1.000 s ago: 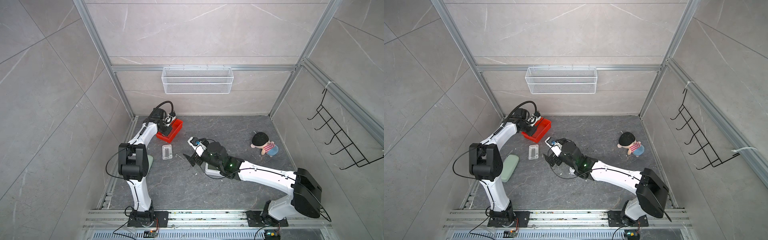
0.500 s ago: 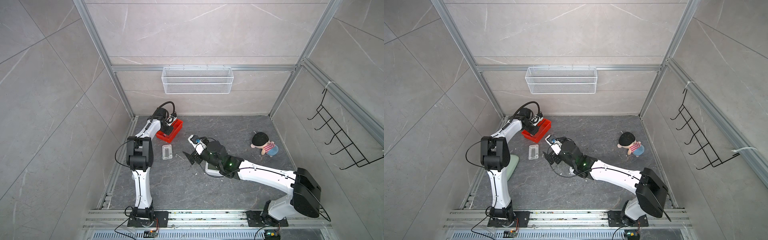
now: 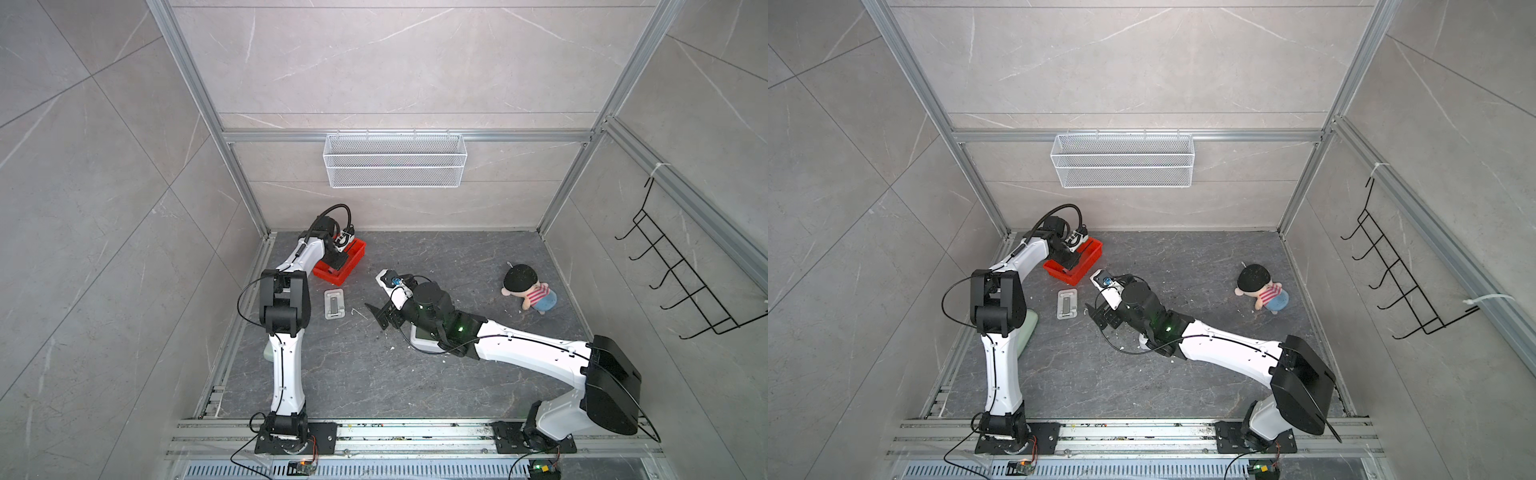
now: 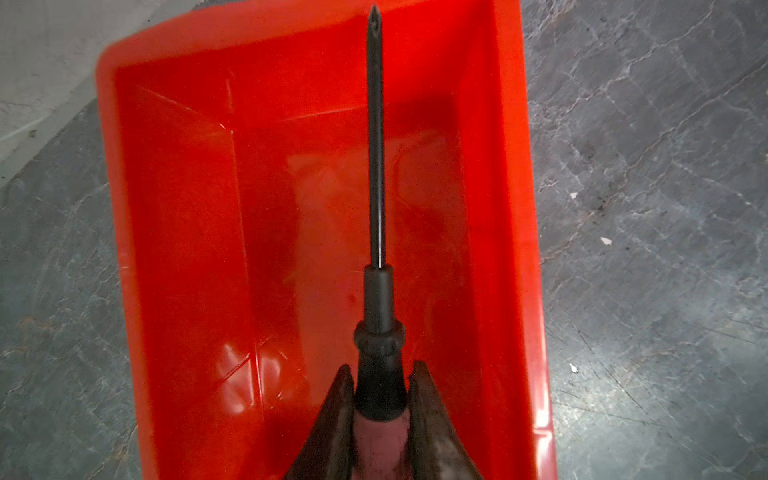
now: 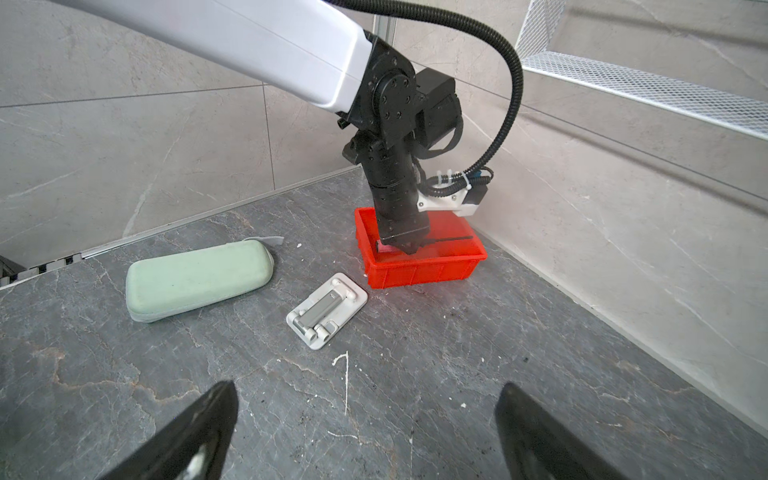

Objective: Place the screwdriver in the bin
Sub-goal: 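Lower the screwdriver into the red bin and open the left gripper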

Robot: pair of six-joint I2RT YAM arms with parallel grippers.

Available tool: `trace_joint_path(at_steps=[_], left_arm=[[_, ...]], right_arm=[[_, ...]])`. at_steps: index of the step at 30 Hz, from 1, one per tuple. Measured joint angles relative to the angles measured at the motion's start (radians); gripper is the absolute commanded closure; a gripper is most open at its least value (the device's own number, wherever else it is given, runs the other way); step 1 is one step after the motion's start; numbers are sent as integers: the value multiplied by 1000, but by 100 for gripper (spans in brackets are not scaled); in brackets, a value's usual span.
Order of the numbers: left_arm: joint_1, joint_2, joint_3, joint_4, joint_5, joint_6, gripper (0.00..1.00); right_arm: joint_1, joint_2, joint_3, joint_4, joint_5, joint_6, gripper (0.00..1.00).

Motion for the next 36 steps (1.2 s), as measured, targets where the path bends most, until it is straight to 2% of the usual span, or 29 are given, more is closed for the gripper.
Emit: trace_joint_path(at_steps=[9, 14, 20, 22, 23, 31, 36], left_arm=[[0, 35, 6, -37, -10, 0, 100], [0, 43, 42, -68, -13, 4, 76], [0, 43, 66, -76, -13, 4, 61], [0, 43, 66, -77, -13, 4, 48], [0, 43, 66, -78, -13, 2, 44], [0, -3, 52, -79, -16, 0, 38], [-1, -136, -8, -64, -36, -6, 22]], right_arm=[[0, 0, 0, -1, 0, 3, 1], [0, 0, 0, -1, 0, 4, 1], [0, 0, 0, 0, 0, 10, 1], [0, 0, 0, 0, -1, 14, 1], [0, 0, 0, 0, -1, 18, 1], [0, 0, 0, 5, 0, 33, 1], [0, 0, -2, 14, 1, 37, 1]])
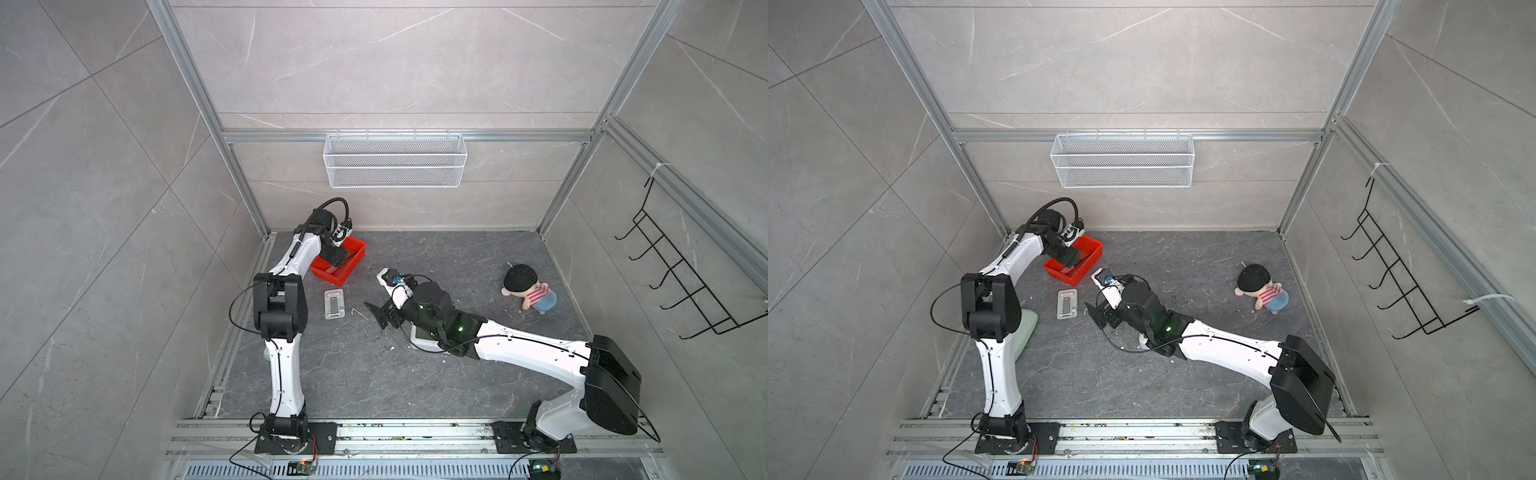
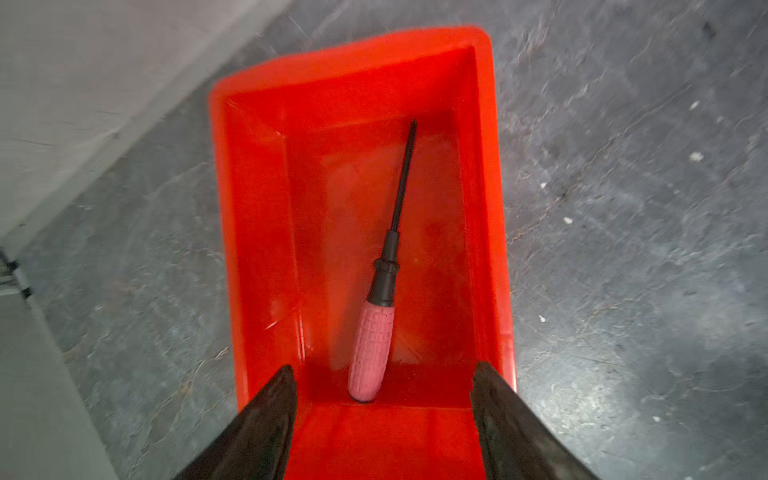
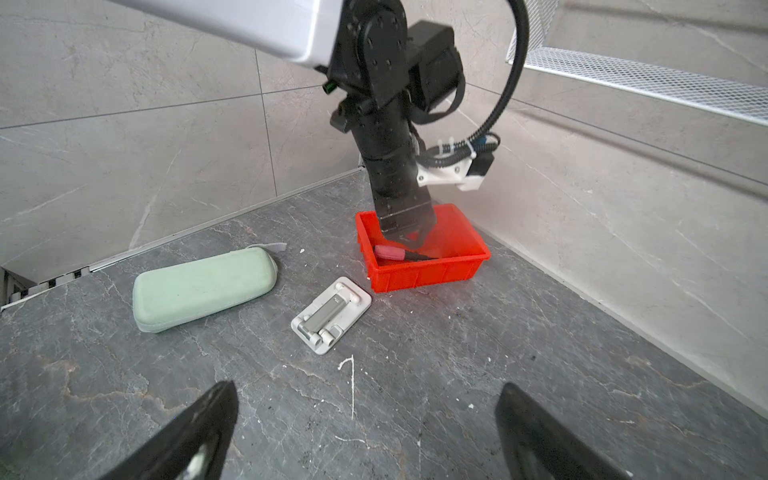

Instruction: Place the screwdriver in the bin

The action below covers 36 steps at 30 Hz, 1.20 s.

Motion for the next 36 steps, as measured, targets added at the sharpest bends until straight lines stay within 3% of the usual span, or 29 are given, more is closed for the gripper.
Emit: trace_joint_path(at_steps=[10, 15, 22, 28, 36], left_arm=[[-31, -314, -232, 94, -33, -52, 9], [-64, -491, -445, 172, -37, -109, 1], [-96, -744, -747, 324, -39, -204, 0], [-97, -889, -998, 506, -78, -306, 0], [-50, -958, -1318, 779, -157, -406, 0]], right_arm=[[0, -47, -49, 16, 26, -8, 1], [0, -133, -111, 15, 58, -24, 1], [-26, -273, -208, -11, 102, -39, 1], [-137, -436, -336, -43, 138, -39, 1], [-389, -616, -537, -45, 151, -40, 1]])
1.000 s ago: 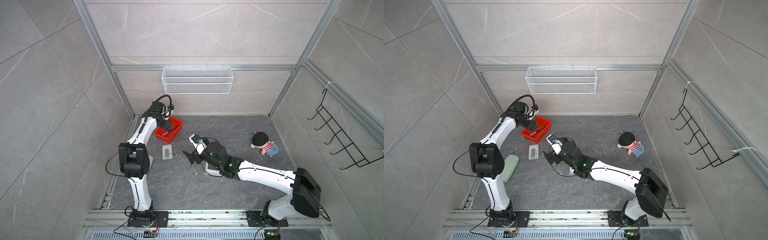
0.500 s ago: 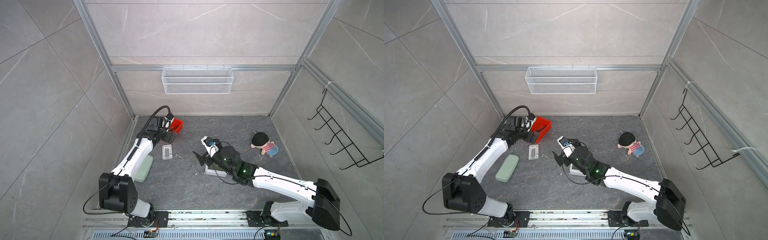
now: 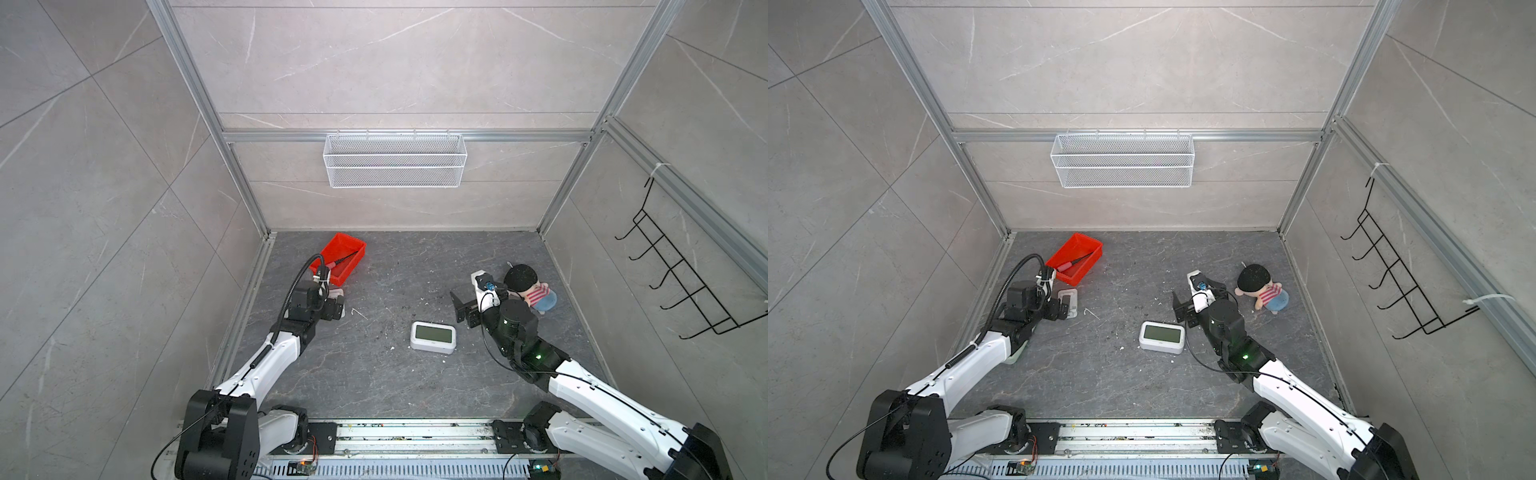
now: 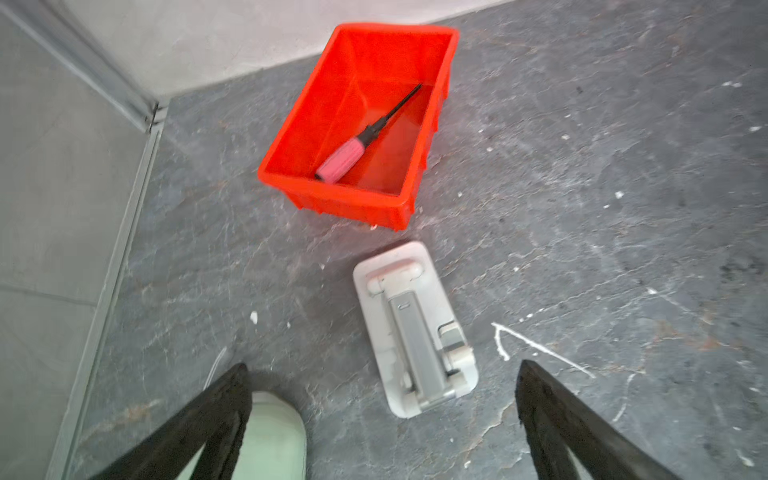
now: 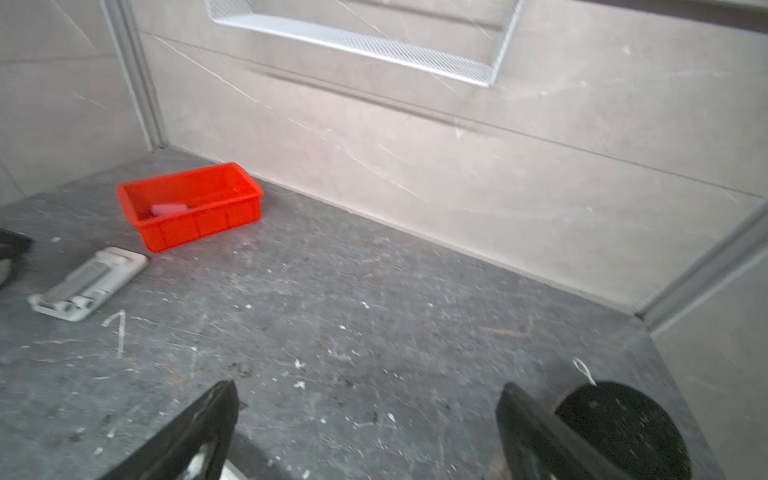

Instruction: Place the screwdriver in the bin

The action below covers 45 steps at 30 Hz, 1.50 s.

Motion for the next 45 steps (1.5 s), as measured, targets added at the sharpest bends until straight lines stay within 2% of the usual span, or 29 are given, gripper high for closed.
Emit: trace_joint_path(at_steps=[5, 10, 15, 21, 28, 34, 45], left_arm=[[88, 1, -124, 137, -8, -66, 0], [117, 36, -188, 291, -27, -84, 0], [137, 111, -235, 439, -44, -84, 0], [171, 206, -241, 593, -40, -87, 0], [190, 316, -241, 689, 2, -90, 0], [224, 319, -241, 694, 39, -102, 0], [224, 319, -241, 695, 52, -104, 0]], right_arm=[[-119, 24, -160, 80, -8, -2, 1], [-229, 145, -256, 241, -39, 1, 1], [-342, 301, -277, 406, -92, 9, 1], [-462, 460, -248, 554, -212, 32, 1], [-500, 602, -230, 663, -316, 48, 1], [-517, 605, -175, 649, -329, 69, 1], [-517, 605, -172, 644, -329, 69, 1]])
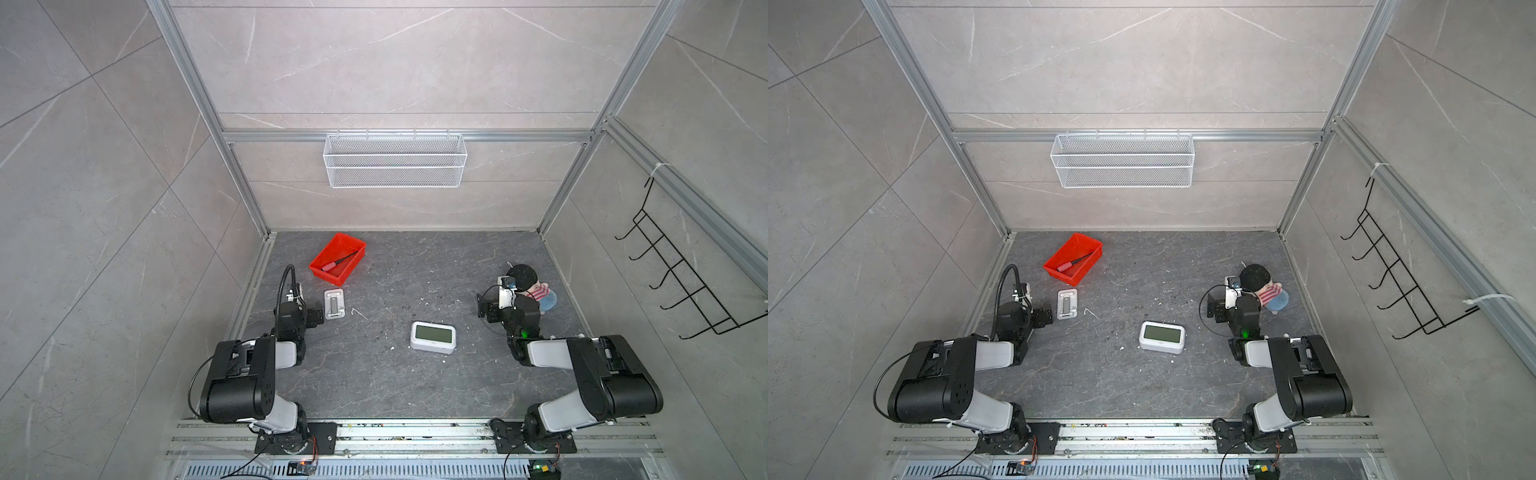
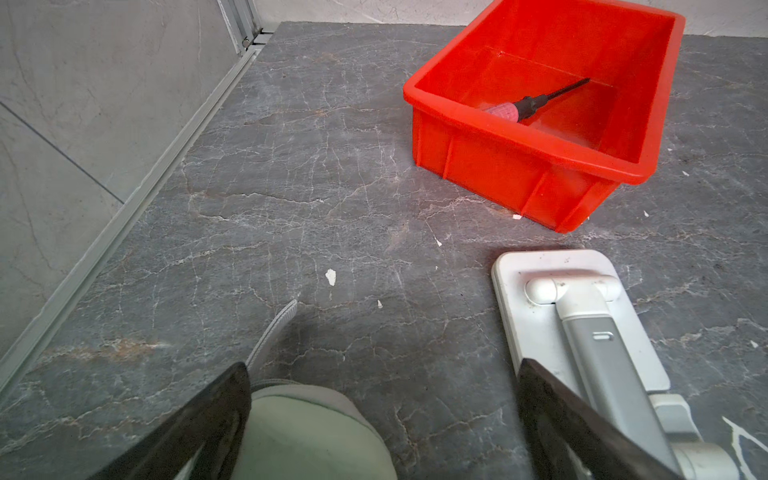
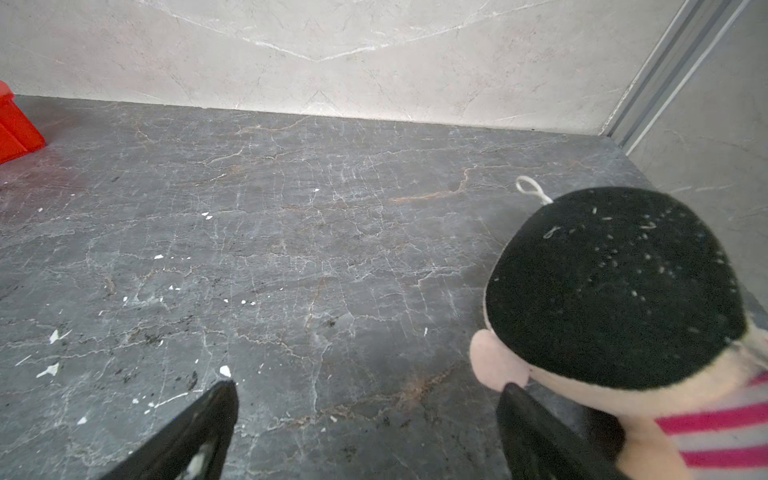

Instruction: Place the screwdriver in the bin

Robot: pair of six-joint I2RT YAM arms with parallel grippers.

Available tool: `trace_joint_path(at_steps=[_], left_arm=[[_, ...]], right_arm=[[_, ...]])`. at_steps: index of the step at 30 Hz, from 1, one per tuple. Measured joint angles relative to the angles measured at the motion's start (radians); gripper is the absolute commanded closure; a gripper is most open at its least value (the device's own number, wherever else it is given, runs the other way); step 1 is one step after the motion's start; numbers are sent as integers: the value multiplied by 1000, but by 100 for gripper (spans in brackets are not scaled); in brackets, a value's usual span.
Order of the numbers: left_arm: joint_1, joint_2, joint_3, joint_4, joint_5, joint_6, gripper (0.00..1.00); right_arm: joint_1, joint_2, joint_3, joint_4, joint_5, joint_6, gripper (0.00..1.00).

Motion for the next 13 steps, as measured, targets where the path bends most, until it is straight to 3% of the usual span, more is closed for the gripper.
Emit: trace_joint_path(at_steps=[13], left_arm=[[0, 0, 0, 2, 0, 0, 0]], right_arm=[[0, 0, 0, -7, 0, 0, 1]])
